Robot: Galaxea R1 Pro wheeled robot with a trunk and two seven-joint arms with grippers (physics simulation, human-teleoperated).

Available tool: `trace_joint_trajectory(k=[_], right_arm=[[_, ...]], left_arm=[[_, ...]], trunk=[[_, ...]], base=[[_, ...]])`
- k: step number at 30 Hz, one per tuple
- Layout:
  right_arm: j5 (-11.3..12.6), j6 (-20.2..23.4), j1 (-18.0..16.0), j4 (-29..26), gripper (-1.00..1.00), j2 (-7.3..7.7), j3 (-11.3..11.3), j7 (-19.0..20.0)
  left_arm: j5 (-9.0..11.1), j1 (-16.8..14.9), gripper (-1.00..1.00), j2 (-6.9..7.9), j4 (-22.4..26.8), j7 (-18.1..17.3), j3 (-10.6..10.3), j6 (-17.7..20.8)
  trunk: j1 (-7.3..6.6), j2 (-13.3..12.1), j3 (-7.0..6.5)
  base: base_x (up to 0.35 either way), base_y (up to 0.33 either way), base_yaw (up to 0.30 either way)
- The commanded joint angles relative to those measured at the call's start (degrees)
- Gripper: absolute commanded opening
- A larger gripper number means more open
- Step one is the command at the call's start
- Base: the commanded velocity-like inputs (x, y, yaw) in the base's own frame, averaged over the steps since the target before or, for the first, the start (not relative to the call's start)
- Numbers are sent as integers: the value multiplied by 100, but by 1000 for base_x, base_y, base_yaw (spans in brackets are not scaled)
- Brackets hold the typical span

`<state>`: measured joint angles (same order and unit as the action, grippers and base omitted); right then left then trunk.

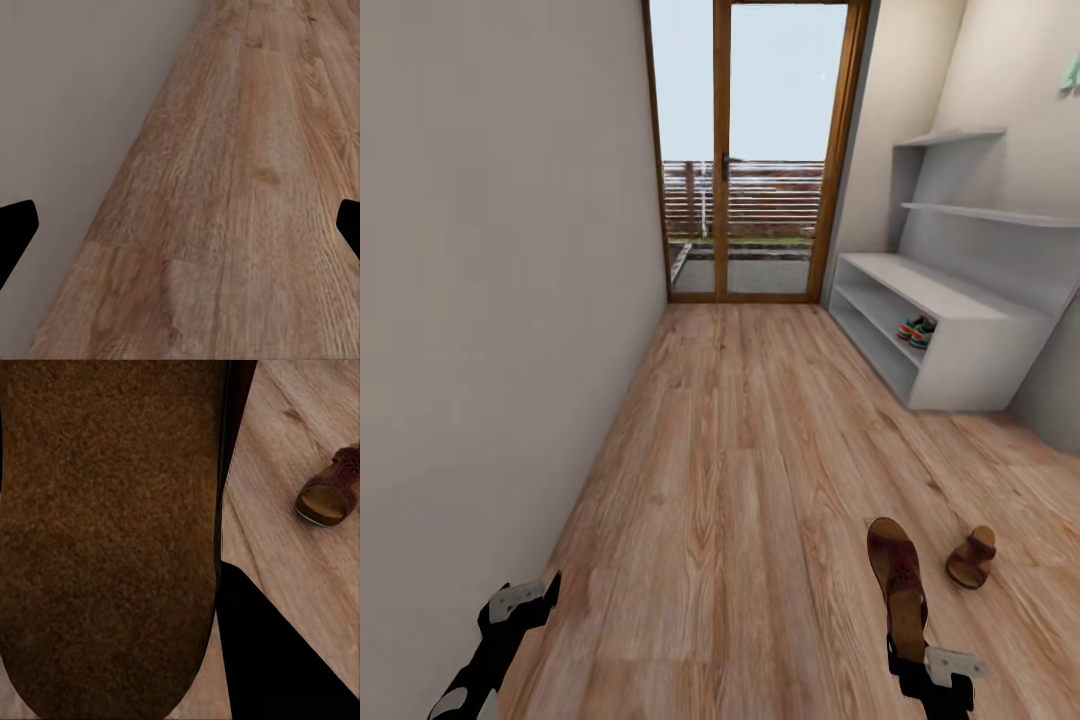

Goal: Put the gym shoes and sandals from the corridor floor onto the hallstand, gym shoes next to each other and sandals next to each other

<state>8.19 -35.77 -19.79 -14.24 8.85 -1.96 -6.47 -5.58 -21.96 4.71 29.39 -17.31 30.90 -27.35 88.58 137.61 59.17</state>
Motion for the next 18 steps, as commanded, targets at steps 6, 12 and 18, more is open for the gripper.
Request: trace_joint_trajectory(k=[6, 12, 18], right_arm=[[60, -18, -2, 0, -100, 3, -24, 5], [60, -18, -2, 0, -100, 0, -24, 5], [60, -18, -4, 0, -100, 2, -24, 5]], left_arm=[[-57, -9, 100, -5, -3, -31, 51, -31], [-57, -6, 100, -5, -3, -27, 52, -33], [-57, -7, 100, -5, -3, -27, 56, -33]], trunk=[[2, 2, 5], [2, 2, 5], [2, 2, 5]], base=[[338, 0, 0], [338, 0, 0], [338, 0, 0]])
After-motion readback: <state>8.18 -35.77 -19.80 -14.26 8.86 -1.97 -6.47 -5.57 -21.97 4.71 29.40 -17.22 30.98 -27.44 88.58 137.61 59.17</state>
